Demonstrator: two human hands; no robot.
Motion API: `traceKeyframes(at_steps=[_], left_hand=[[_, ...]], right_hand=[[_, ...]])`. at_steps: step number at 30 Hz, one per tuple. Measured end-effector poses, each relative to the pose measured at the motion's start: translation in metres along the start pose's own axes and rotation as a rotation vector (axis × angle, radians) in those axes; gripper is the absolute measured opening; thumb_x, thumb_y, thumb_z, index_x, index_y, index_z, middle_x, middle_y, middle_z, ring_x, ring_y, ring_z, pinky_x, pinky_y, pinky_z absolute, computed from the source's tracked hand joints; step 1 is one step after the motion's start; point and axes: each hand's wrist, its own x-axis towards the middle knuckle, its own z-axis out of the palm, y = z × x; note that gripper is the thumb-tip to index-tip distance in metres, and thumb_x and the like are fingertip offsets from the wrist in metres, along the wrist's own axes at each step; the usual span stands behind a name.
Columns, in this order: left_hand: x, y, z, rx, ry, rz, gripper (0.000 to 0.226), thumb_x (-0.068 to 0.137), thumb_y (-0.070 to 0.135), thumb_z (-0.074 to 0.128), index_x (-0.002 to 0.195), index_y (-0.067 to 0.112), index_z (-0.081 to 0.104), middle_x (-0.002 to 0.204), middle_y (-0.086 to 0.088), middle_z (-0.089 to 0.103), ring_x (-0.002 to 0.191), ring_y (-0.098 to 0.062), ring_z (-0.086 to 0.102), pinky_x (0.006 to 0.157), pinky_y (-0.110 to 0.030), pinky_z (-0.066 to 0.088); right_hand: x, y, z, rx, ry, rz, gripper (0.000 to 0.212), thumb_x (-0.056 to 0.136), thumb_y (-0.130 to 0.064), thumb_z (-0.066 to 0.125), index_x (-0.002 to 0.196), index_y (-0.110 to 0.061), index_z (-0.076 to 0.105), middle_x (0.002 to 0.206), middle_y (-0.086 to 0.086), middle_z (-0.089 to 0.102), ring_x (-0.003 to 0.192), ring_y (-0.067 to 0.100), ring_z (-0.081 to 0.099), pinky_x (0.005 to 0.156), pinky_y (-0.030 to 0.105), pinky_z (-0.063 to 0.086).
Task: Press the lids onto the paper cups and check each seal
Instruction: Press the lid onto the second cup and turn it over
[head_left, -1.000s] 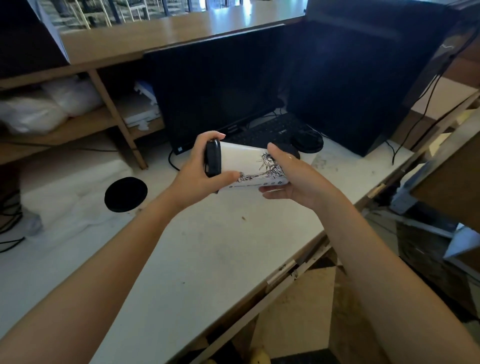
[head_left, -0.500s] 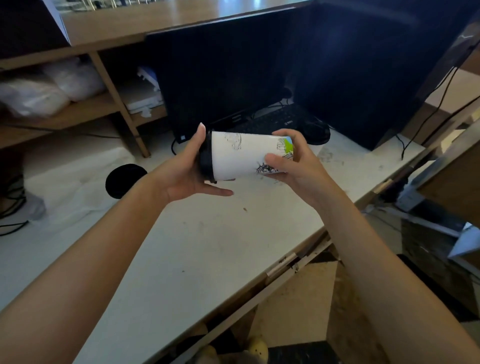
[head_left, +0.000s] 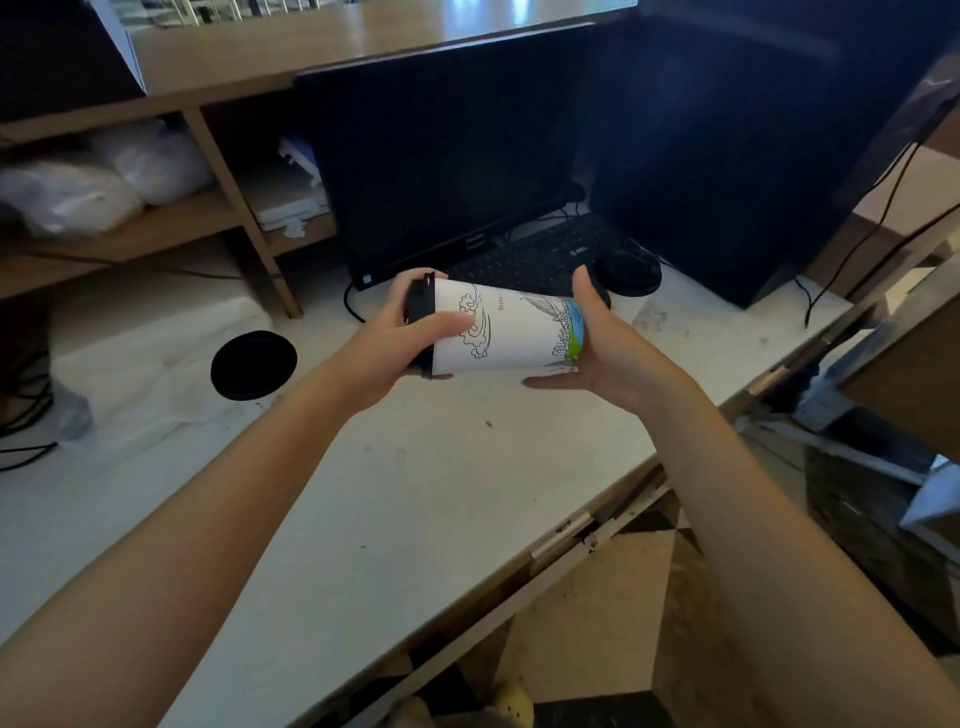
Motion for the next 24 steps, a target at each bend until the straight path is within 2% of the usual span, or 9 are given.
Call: traceKeyframes(at_steps=[2, 4, 7, 9, 12, 14, 16, 19, 24], left_hand=[[-0.001, 0.000, 0.001, 0.119, 0.015, 0.114, 0.047, 0.085, 0.017, 0.066, 0.120, 0.032, 0.040, 0.111, 0.003, 0.050, 0.092, -0.020, 0.060, 0.055, -0.025, 0.051], [-0.004, 0.001, 0.002, 0.263, 0.019, 0.216, 0.052, 0.084, 0.018, 0.067, 0.121, 0.036, 0.036, 0.116, 0.002, 0.046, 0.093, -0.017, 0.058, 0.051, -0.018, 0.048], [-0.005, 0.003, 0.001, 0.360, 0.010, 0.314, 0.059, 0.082, 0.016, 0.070, 0.122, 0.039, 0.033, 0.123, 0.001, 0.041, 0.103, -0.020, 0.055, 0.052, -0.018, 0.051], [-0.004, 0.005, -0.001, 0.388, -0.017, 0.325, 0.065, 0.081, 0.013, 0.070, 0.125, 0.040, 0.030, 0.129, 0.001, 0.038, 0.110, -0.021, 0.051, 0.054, -0.017, 0.052], [0.000, 0.012, -0.008, 0.434, -0.093, 0.252, 0.080, 0.078, 0.017, 0.073, 0.135, 0.044, 0.023, 0.137, 0.004, 0.034, 0.118, -0.019, 0.048, 0.062, -0.020, 0.056], [0.001, 0.016, -0.013, 0.295, -0.142, 0.138, 0.085, 0.074, 0.032, 0.075, 0.137, 0.049, 0.021, 0.137, 0.006, 0.037, 0.117, -0.018, 0.050, 0.071, -0.026, 0.058], [0.003, 0.018, -0.018, 0.067, -0.134, 0.000, 0.074, 0.076, 0.050, 0.068, 0.138, 0.045, 0.027, 0.135, 0.001, 0.046, 0.117, -0.022, 0.054, 0.076, -0.039, 0.058], [0.006, 0.022, -0.021, -0.048, -0.124, -0.195, 0.067, 0.074, 0.063, 0.050, 0.133, 0.032, 0.047, 0.128, -0.007, 0.059, 0.117, -0.032, 0.057, 0.080, -0.053, 0.056], [0.007, 0.031, -0.020, -0.134, -0.146, -0.336, 0.073, 0.062, 0.071, 0.056, 0.121, 0.027, 0.059, 0.124, -0.007, 0.061, 0.111, -0.033, 0.061, 0.076, -0.052, 0.055]], right_hand=[[0.001, -0.001, -0.001, -0.017, -0.039, 0.046, 0.060, 0.088, -0.068, 0.031, 0.116, -0.027, 0.063, 0.112, 0.008, 0.071, 0.102, 0.027, 0.068, 0.081, 0.045, 0.058], [0.001, -0.003, 0.003, -0.008, -0.049, 0.061, 0.055, 0.088, -0.066, 0.038, 0.114, -0.024, 0.064, 0.110, 0.012, 0.071, 0.099, 0.031, 0.069, 0.079, 0.044, 0.058], [0.003, -0.005, 0.009, 0.089, -0.002, 0.003, 0.040, 0.092, -0.046, 0.053, 0.114, -0.015, 0.063, 0.113, 0.013, 0.067, 0.102, 0.027, 0.067, 0.078, 0.042, 0.059], [0.004, -0.002, 0.011, 0.154, 0.017, -0.059, 0.032, 0.093, -0.037, 0.055, 0.113, -0.012, 0.063, 0.111, 0.010, 0.066, 0.101, 0.023, 0.065, 0.076, 0.039, 0.059], [0.004, 0.004, 0.012, 0.197, 0.015, -0.119, 0.025, 0.094, -0.030, 0.055, 0.112, -0.013, 0.061, 0.109, 0.008, 0.066, 0.100, 0.021, 0.066, 0.077, 0.039, 0.059], [0.003, 0.007, 0.011, 0.216, 0.025, -0.157, 0.027, 0.094, -0.027, 0.055, 0.116, -0.011, 0.058, 0.109, 0.007, 0.067, 0.098, 0.019, 0.067, 0.078, 0.039, 0.059], [0.003, 0.008, 0.011, 0.222, 0.036, -0.183, 0.029, 0.094, -0.025, 0.055, 0.119, -0.010, 0.053, 0.109, 0.006, 0.067, 0.097, 0.018, 0.068, 0.078, 0.039, 0.059], [0.004, 0.010, 0.010, 0.198, 0.013, -0.221, 0.016, 0.093, -0.019, 0.055, 0.109, -0.017, 0.054, 0.105, 0.002, 0.066, 0.098, 0.018, 0.066, 0.079, 0.037, 0.059], [0.004, 0.007, 0.006, 0.108, -0.072, -0.310, 0.027, 0.088, -0.006, 0.058, 0.108, -0.024, 0.053, 0.106, -0.001, 0.063, 0.098, 0.017, 0.064, 0.084, 0.032, 0.057]])
